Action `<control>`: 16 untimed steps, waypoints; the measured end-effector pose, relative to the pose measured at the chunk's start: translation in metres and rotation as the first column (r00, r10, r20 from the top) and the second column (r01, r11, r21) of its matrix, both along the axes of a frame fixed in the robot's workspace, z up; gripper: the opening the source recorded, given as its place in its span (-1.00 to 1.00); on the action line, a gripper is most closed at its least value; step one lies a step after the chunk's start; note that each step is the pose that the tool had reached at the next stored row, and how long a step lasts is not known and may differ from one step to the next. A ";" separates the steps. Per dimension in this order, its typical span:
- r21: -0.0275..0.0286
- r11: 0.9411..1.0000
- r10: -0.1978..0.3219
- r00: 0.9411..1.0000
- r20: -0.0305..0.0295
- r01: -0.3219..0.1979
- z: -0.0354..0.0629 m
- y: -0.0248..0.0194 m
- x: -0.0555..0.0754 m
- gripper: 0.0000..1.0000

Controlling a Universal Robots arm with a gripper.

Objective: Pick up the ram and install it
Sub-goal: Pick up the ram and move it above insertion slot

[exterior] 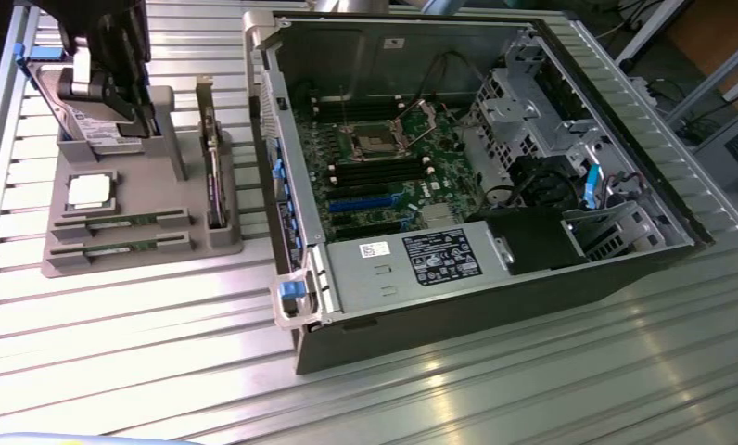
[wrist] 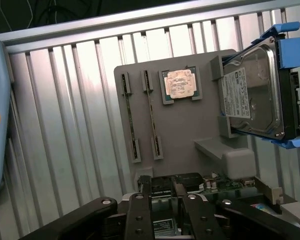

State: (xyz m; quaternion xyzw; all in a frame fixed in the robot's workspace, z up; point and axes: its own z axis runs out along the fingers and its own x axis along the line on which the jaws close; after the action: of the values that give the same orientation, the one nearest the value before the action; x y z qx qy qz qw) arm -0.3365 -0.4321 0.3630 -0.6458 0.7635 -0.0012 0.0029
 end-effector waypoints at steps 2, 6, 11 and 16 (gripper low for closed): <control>0.000 1.000 0.000 1.000 0.000 0.000 -0.0010 0.0000 0.000 -0.40; 0.000 1.000 0.000 1.000 0.000 0.000 -0.0040 0.0000 0.000 -0.40; 0.000 1.000 0.000 1.000 0.000 0.000 -0.0083 0.0000 0.000 -0.40; 0.000 1.000 0.000 1.000 0.000 0.000 -0.0135 0.0000 0.000 -0.40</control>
State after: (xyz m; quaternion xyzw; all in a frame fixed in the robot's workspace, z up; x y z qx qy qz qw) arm -0.3365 -0.4321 0.3496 -0.6458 0.7635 -0.0012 0.0029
